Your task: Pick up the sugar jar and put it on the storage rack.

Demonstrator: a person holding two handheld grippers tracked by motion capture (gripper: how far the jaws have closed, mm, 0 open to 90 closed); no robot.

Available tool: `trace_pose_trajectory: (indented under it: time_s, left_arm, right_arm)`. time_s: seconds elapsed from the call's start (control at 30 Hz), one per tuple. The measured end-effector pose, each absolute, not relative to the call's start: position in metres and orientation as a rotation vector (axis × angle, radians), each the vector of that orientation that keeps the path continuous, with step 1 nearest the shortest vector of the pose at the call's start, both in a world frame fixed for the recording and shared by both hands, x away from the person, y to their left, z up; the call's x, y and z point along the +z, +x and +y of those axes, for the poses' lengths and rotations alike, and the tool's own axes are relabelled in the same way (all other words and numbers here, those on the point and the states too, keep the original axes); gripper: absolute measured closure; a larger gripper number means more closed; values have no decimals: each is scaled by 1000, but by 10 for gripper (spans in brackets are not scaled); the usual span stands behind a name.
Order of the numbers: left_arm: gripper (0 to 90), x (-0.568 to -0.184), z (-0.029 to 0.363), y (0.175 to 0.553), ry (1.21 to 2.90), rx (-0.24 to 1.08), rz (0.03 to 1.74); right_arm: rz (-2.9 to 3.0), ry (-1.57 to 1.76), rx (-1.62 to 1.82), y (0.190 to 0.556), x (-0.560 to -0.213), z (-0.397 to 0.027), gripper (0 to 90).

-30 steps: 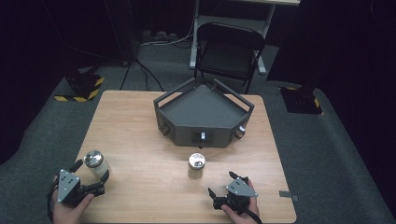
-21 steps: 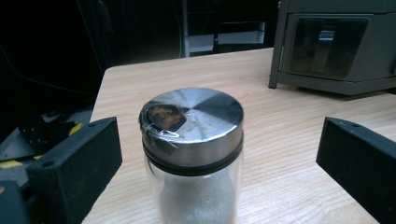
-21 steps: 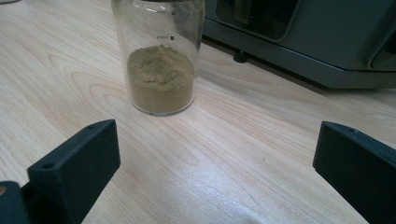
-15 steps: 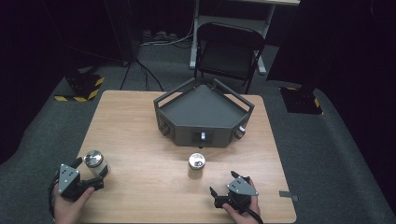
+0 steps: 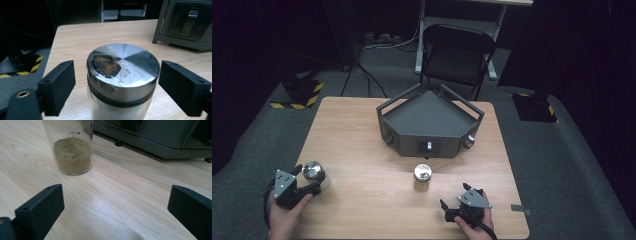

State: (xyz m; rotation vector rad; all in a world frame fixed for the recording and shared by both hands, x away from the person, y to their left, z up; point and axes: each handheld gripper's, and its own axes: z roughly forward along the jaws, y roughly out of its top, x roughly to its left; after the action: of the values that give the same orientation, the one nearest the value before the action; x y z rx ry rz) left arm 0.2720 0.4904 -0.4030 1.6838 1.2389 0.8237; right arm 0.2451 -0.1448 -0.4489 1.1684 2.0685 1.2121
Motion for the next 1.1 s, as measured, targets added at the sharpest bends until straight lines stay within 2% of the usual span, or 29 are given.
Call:
trace_pose_trajectory:
  time_s: [0.17, 0.43, 1.1]
  left_arm:
    - [241, -409, 489, 273, 1677, 824, 1242]
    - [312, -419, 490, 267, 1630, 824, 1239]
    - [321, -419, 485, 267, 1603, 846, 1249]
  right_arm:
    - [2064, 1175, 1215, 245, -449, -147, 7]
    - [2065, 1182, 1219, 246, -449, -149, 7]
    - [2063, 1184, 1232, 246, -450, -151, 7]
